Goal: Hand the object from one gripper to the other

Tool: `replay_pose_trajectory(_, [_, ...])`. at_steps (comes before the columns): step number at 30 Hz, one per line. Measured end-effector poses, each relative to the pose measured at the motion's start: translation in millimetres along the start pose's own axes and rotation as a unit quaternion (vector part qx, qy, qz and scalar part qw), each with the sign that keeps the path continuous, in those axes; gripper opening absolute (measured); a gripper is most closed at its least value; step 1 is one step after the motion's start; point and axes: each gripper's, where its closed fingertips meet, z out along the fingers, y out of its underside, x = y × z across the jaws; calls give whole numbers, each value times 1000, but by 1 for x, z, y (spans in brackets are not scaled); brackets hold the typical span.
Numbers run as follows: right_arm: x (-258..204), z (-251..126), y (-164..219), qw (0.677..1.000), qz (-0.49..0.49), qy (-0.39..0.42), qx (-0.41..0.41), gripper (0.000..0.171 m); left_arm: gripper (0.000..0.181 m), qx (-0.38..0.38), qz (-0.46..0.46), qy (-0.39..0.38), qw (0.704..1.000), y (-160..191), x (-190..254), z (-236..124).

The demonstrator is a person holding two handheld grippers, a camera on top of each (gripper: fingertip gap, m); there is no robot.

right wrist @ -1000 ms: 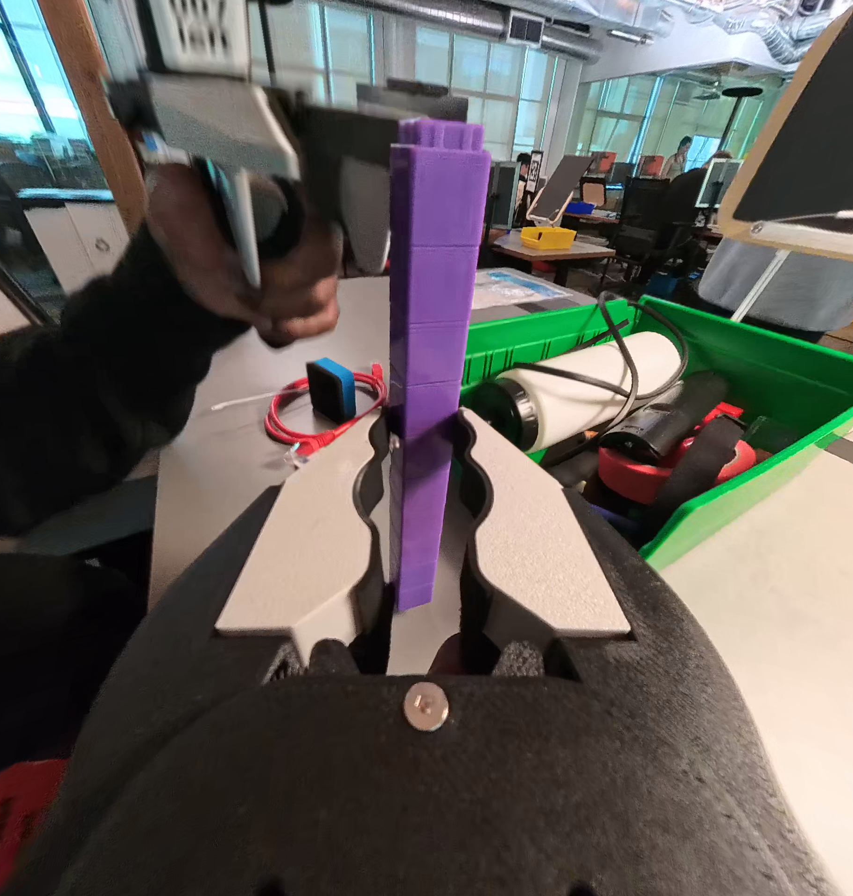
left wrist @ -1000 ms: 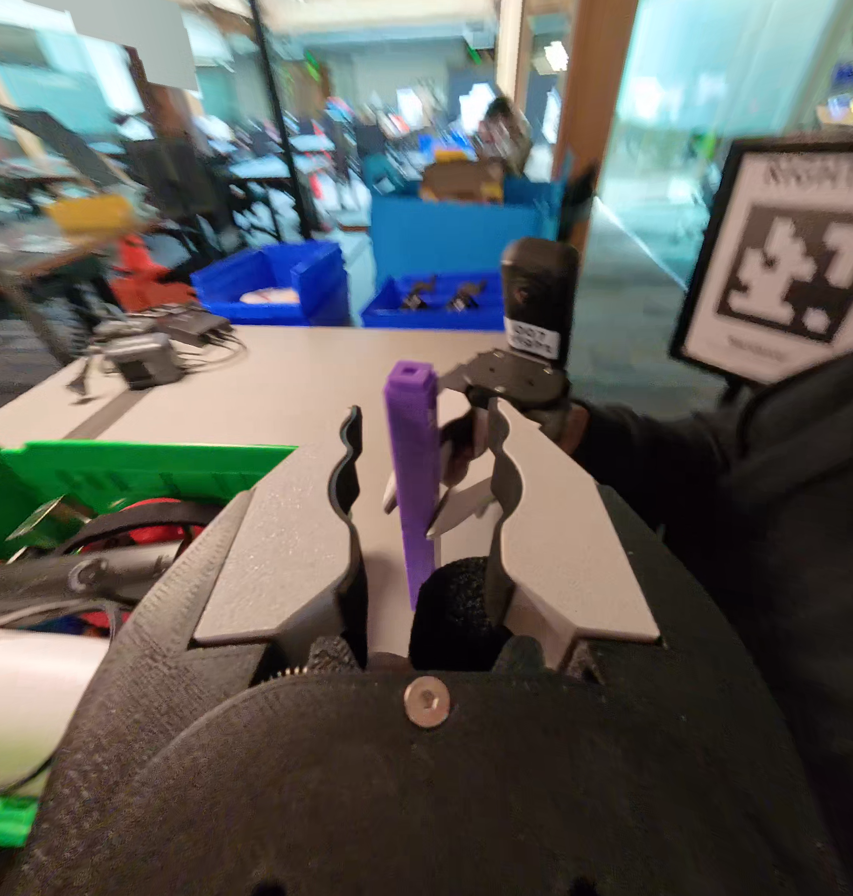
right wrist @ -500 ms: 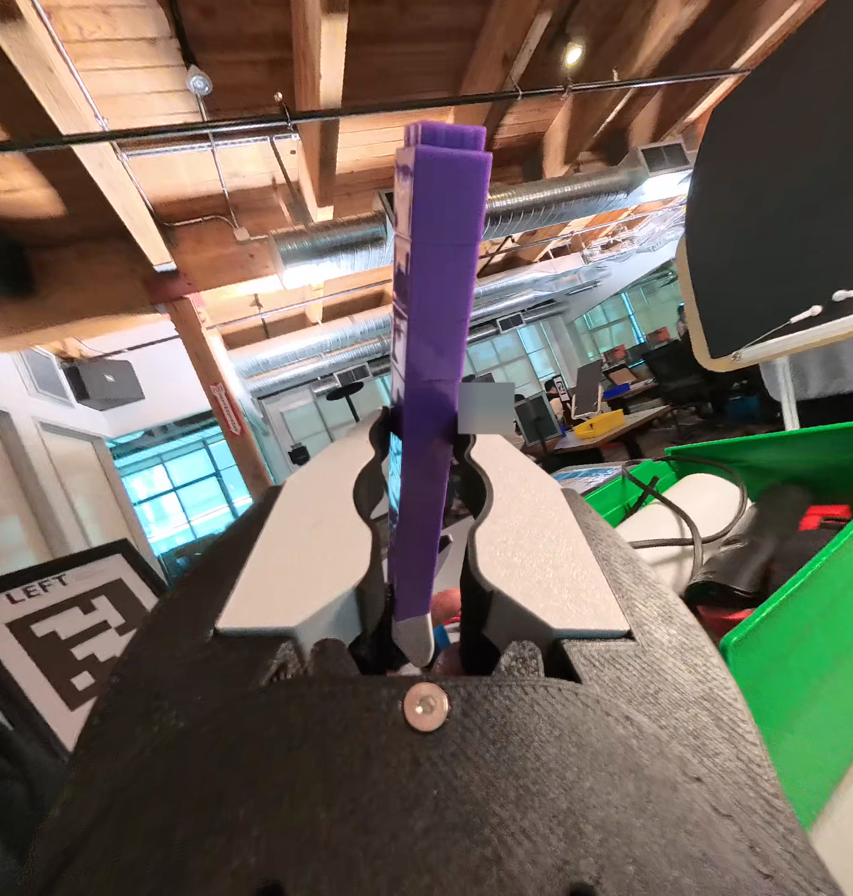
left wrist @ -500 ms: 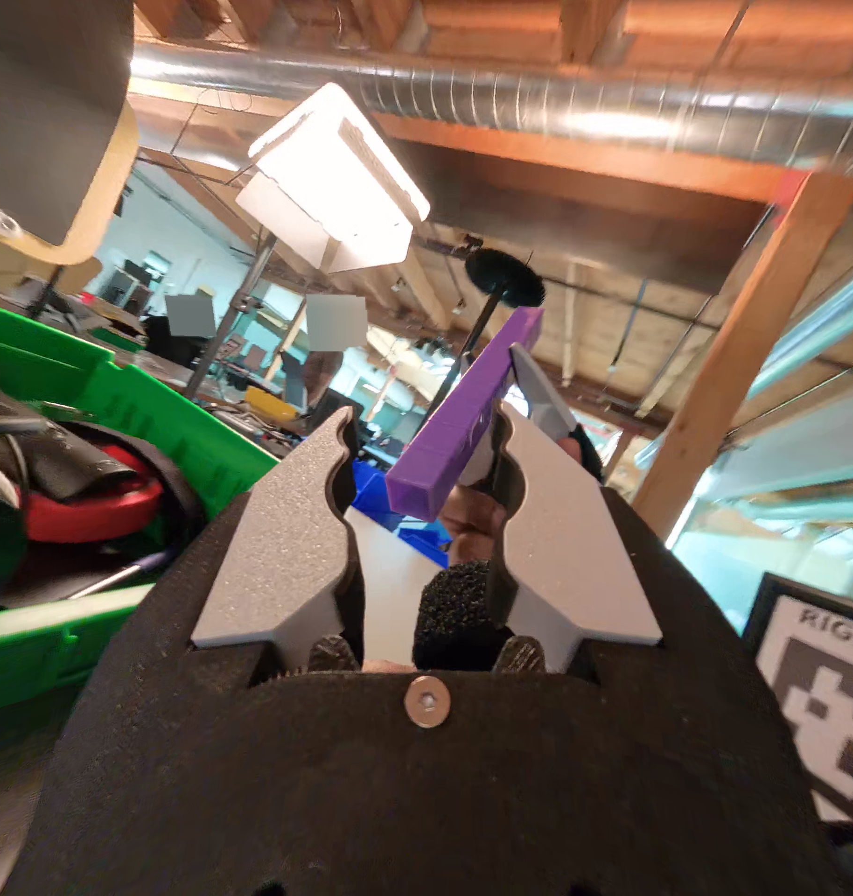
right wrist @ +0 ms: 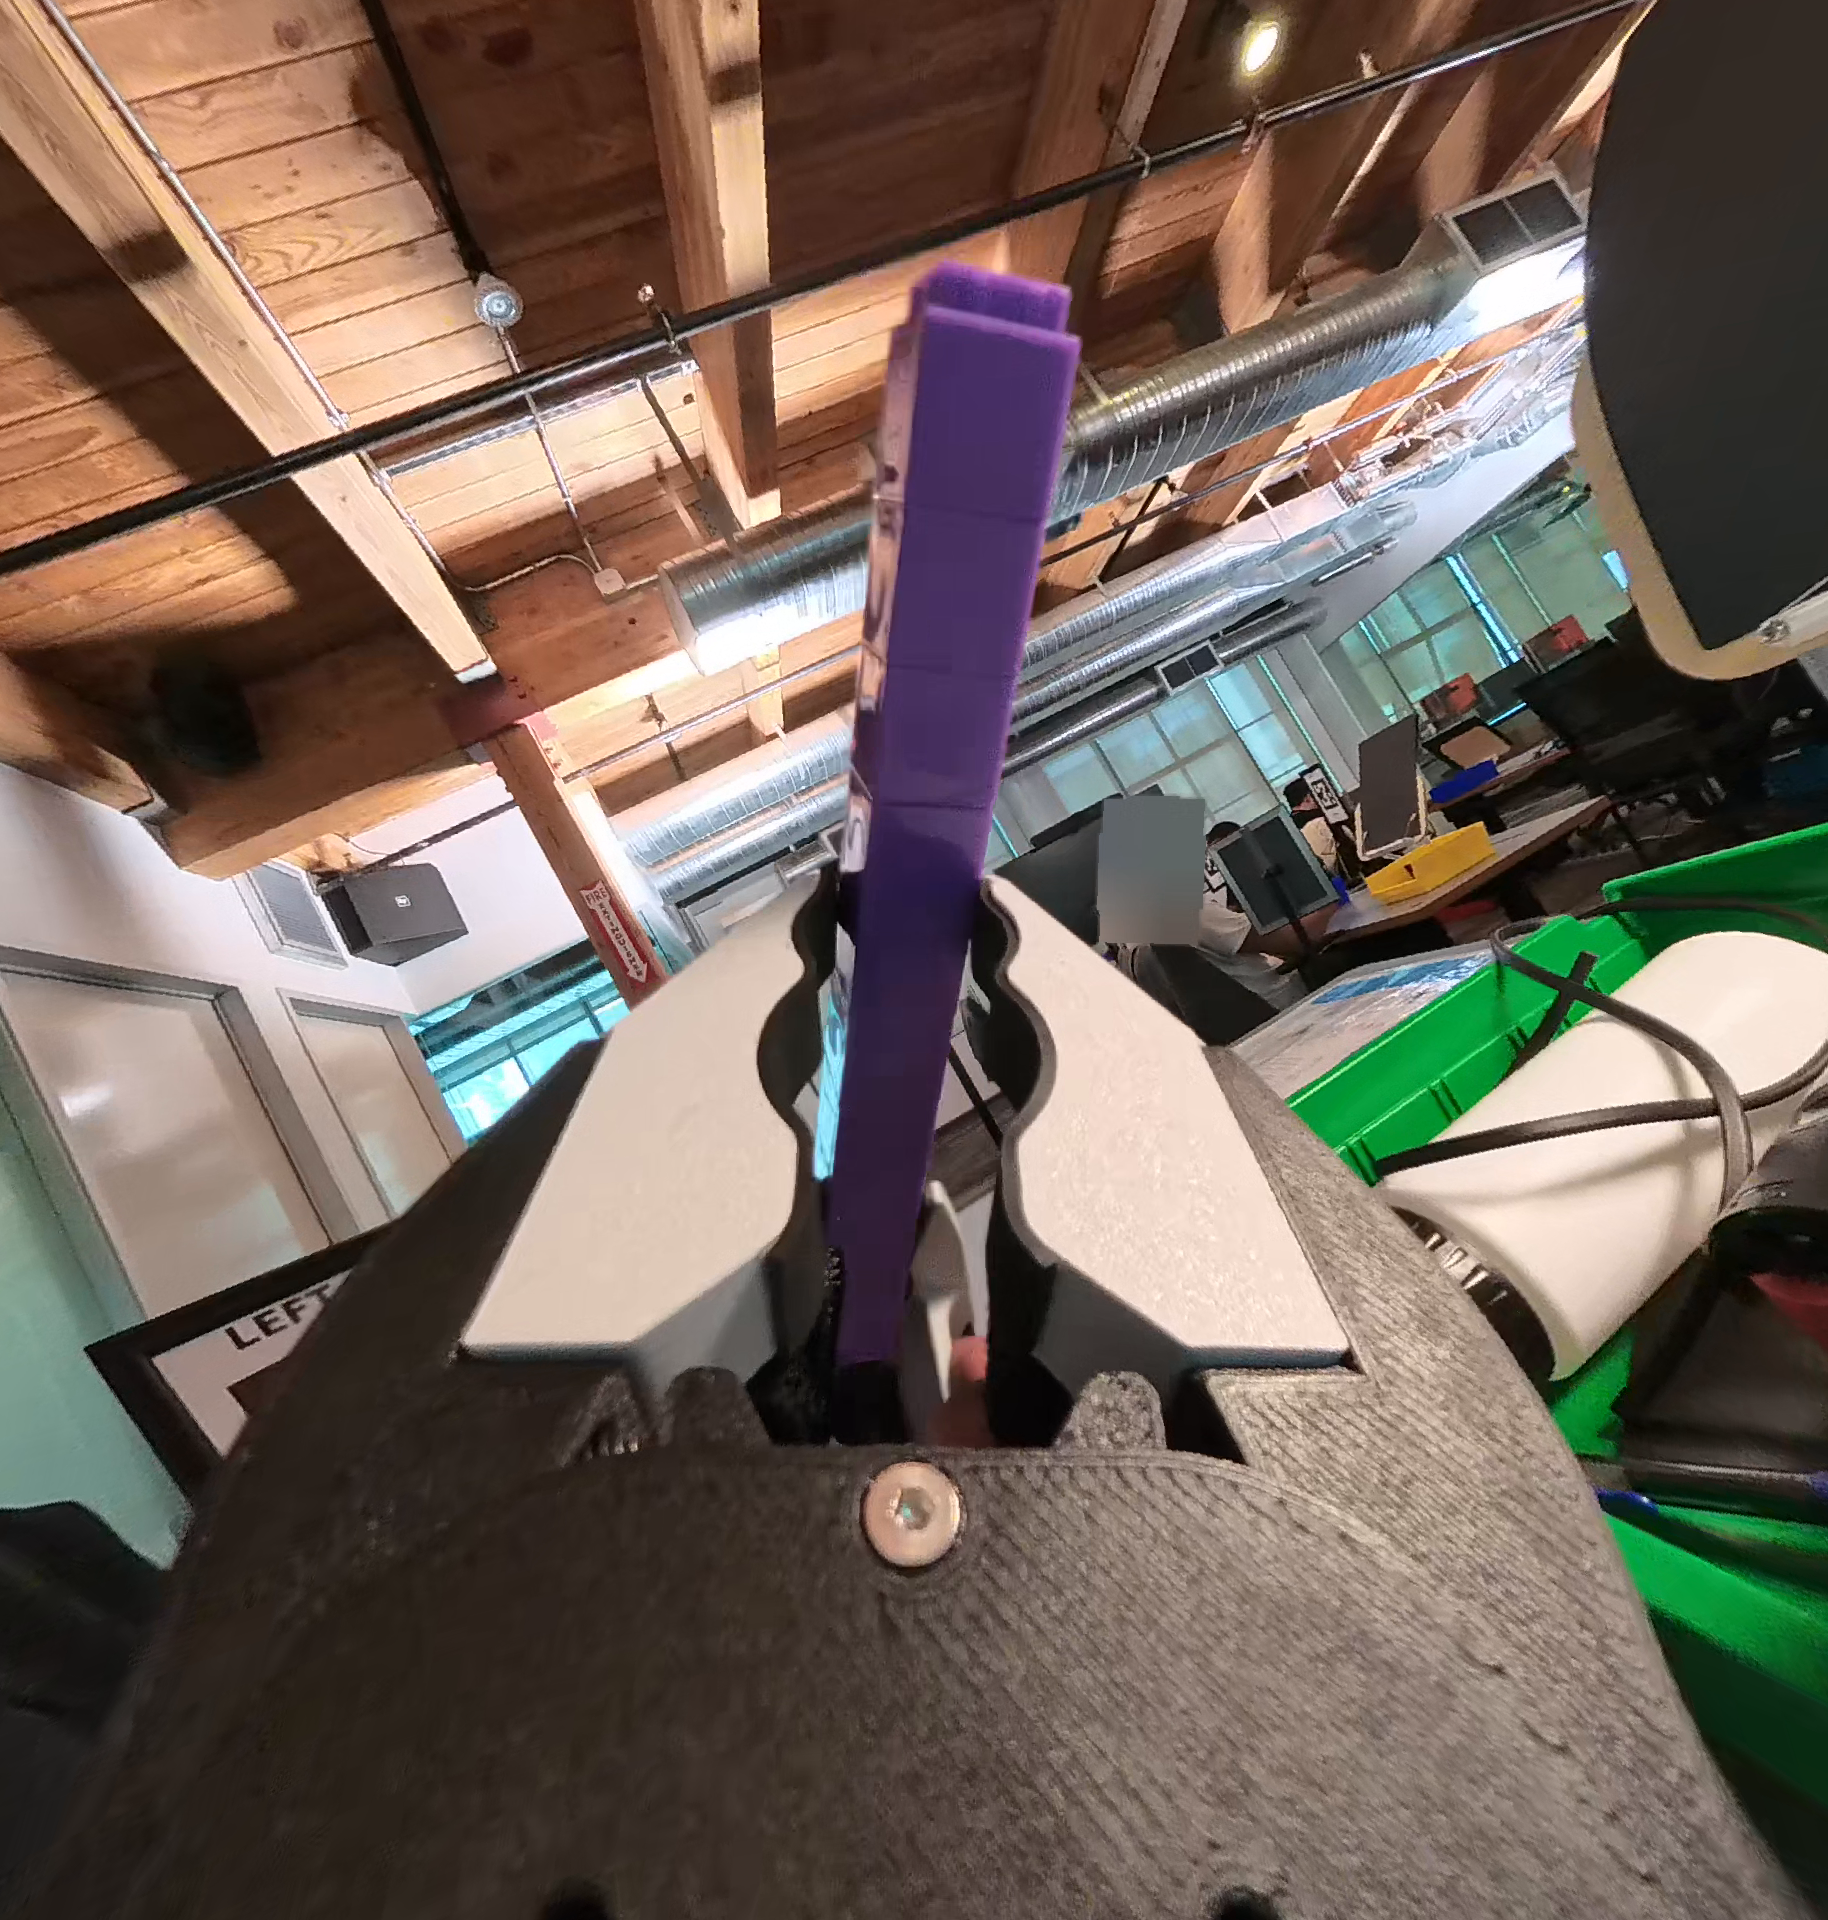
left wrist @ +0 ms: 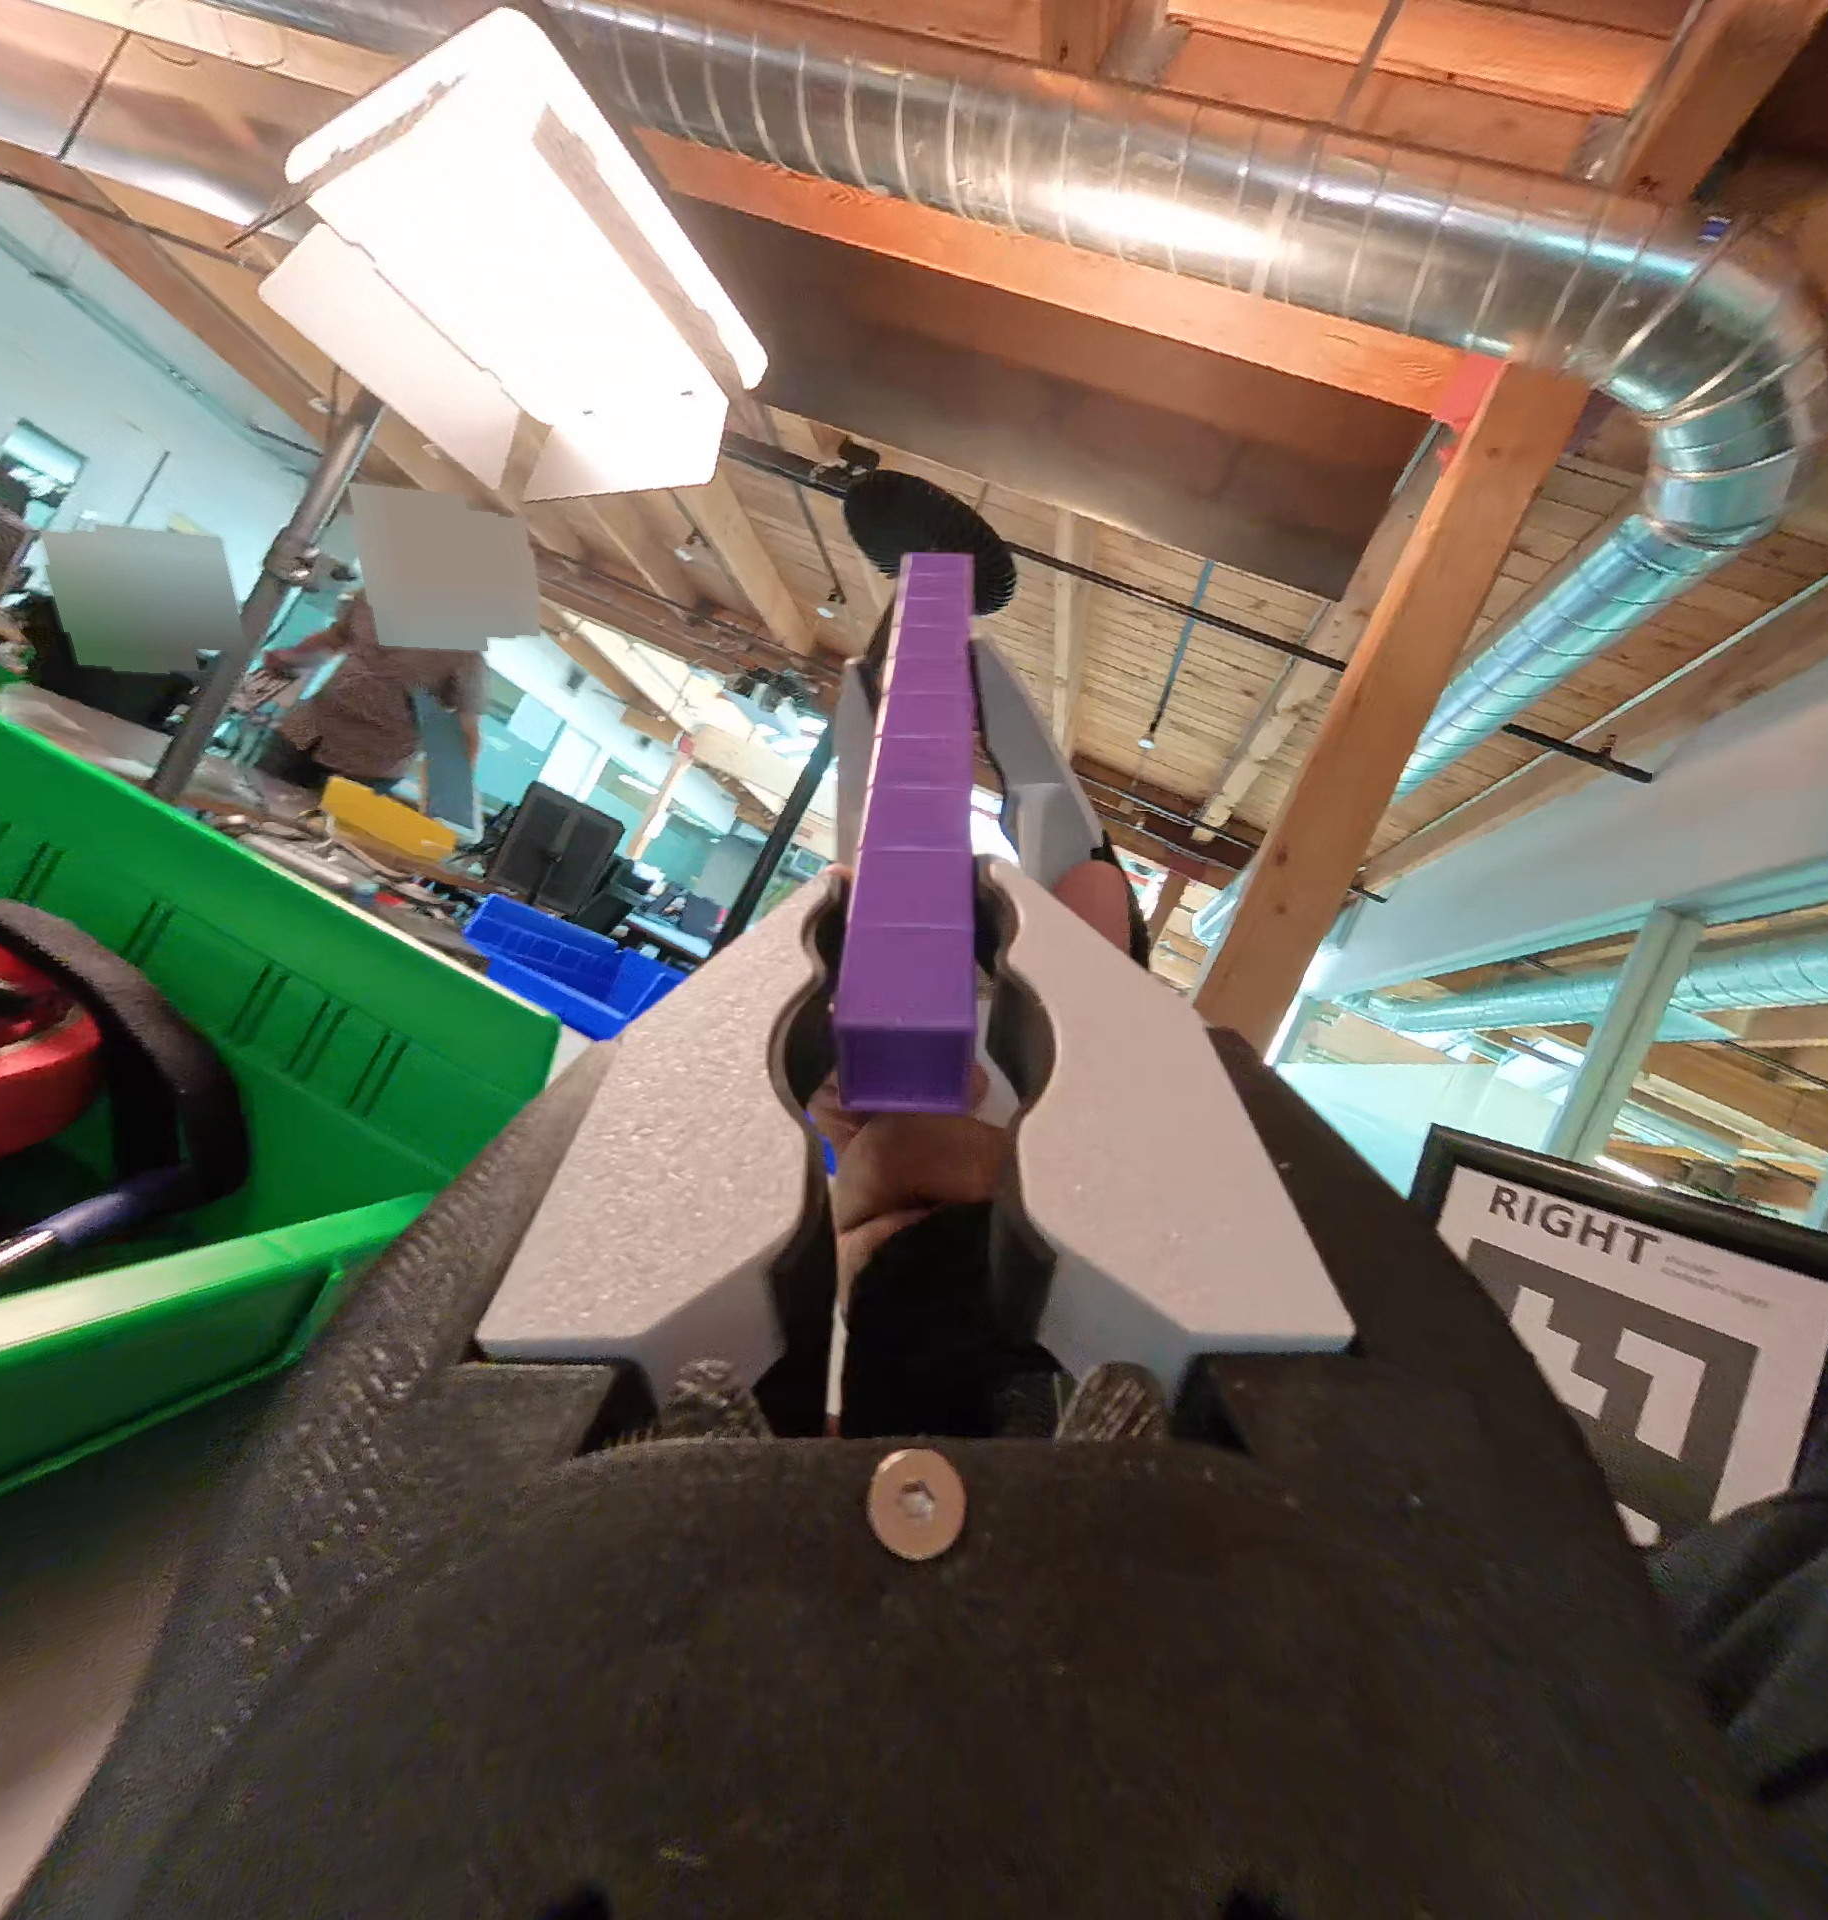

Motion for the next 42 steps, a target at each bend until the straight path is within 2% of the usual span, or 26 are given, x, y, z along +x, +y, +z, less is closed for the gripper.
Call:
replay_pose_trajectory(4, [-1, 1, 5, 1000, -16, 6, -6, 27, 22, 12, 2, 10, 1000, -5, 3, -4])
replay_pose_trajectory(9, [-5, 5, 43, 989, -104, 22, -101, 38, 22, 49, -53, 18, 997, -18, -4, -11])
replay_pose_trajectory(11, [-4, 5, 52, 984, -127, 32, -121, 31, 22, 51, -71, 25, 996, -18, -5, -12])
replay_pose_trajectory(16, [-2, 4, 51, 982, -133, 37, -127, 27, 23, 41, -86, 30, 995, -14, -3, -9])
replay_pose_trajectory(19, [0, -1, 38, 982, -138, 46, -118, 25, 46, 23, -87, 20, 996, -8, -5, -6])
replay_pose_trajectory(21, [-4, -3, 33, 981, -144, 44, -123, 25, 42, 8, -88, 31, 996, -2, 0, -4])
replay_pose_trajectory(23, [-10, -4, 30, 981, -148, 36, -118, 25, 27, -10, -83, 42, 996, 5, 4, -1])
replay_pose_trajectory(27, [-14, -5, 32, 982, -148, 31, -117, 27, 24, -3, -73, 63, 995, 2, 12, -2])
replay_pose_trajectory(30, [-13, -7, 49, 972, -163, 37, -162, 32, 22, 19, -70, 61, 995, -6, 11, -5])
replay_pose_trajectory(36, [-14, -8, 45, 965, -191, 55, -171, 29, 25, 7, -64, 55, 996, -2, 12, -3])
replay_pose_trajectory(38, [-16, -8, 39, 967, -193, 56, -158, 26, 44, 0, -62, 55, 997, 0, 13, -2])
replay_pose_trajectory(39, [-18, -8, 40, 967, -190, 52, -160, 26, 45, -7, -67, 63, 996, 3, 16, -1])
replay_pose_trajectory(40, [-20, -8, 41, 967, -190, 48, -163, 26, 42, -14, -69, 69, 995, 5, 18, 0])
replay_pose_trajectory(42, [-25, -7, 43, 968, -189, 39, -161, 26, 26, -14, -62, 73, 995, 7, 20, 0])
